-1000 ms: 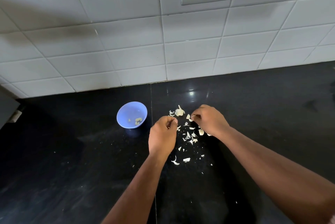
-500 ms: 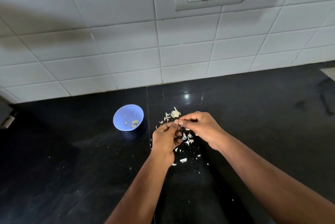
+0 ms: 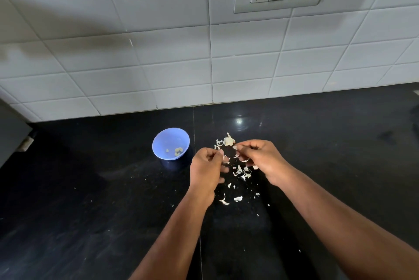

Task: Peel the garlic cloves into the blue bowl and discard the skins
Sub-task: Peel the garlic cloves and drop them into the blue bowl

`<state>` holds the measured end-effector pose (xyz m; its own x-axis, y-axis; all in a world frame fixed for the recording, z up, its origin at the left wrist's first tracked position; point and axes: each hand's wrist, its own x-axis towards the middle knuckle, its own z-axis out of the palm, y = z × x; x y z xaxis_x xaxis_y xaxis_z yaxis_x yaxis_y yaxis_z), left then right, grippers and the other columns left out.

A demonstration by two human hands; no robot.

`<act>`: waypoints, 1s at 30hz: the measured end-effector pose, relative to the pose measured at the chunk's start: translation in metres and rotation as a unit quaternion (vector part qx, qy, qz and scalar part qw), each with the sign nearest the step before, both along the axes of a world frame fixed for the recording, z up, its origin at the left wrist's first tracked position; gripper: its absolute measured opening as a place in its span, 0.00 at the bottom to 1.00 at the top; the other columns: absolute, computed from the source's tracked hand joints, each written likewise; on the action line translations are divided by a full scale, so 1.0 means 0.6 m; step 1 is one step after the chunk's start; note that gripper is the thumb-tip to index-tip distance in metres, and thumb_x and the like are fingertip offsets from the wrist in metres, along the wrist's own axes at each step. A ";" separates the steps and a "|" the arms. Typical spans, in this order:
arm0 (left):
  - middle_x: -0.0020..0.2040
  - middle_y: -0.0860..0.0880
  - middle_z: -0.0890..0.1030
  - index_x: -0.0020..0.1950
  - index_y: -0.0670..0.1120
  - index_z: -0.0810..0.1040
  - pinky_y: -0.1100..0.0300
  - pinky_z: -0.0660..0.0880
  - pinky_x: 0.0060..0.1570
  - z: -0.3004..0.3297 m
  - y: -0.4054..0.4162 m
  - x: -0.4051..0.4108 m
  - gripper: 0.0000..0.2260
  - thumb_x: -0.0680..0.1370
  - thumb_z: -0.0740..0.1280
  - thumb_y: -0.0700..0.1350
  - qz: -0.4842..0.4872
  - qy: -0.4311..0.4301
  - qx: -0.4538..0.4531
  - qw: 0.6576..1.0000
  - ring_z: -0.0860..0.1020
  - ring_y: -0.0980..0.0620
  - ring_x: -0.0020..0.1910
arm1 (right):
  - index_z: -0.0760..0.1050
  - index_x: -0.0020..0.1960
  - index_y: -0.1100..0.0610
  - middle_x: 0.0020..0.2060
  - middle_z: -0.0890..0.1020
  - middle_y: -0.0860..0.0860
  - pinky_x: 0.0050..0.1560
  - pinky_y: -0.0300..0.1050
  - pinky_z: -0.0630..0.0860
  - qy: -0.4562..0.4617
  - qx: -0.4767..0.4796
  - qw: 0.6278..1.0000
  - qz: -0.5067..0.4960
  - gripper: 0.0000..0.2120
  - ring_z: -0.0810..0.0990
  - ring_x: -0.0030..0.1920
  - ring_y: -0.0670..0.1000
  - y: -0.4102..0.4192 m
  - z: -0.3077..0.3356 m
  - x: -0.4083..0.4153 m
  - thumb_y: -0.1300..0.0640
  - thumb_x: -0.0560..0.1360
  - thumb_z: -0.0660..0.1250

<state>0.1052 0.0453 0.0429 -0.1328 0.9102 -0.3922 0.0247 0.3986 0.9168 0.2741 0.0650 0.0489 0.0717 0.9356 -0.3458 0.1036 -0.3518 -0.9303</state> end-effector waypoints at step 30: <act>0.43 0.51 0.86 0.54 0.45 0.86 0.61 0.72 0.32 0.007 0.005 0.022 0.07 0.81 0.75 0.48 -0.040 -0.150 -0.091 0.984 0.81 0.57 0.37 | 0.84 0.51 0.59 0.37 0.83 0.51 0.31 0.37 0.70 0.192 -0.119 0.974 0.022 0.07 0.79 0.34 0.45 -0.018 0.006 0.011 0.56 0.81 0.70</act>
<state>0.1182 0.0483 0.0468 0.0828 0.8244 -0.5599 -0.1990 0.5641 0.8013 0.2808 0.0544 0.0526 -0.1448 0.8252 -0.5459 -0.2158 -0.5648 -0.7965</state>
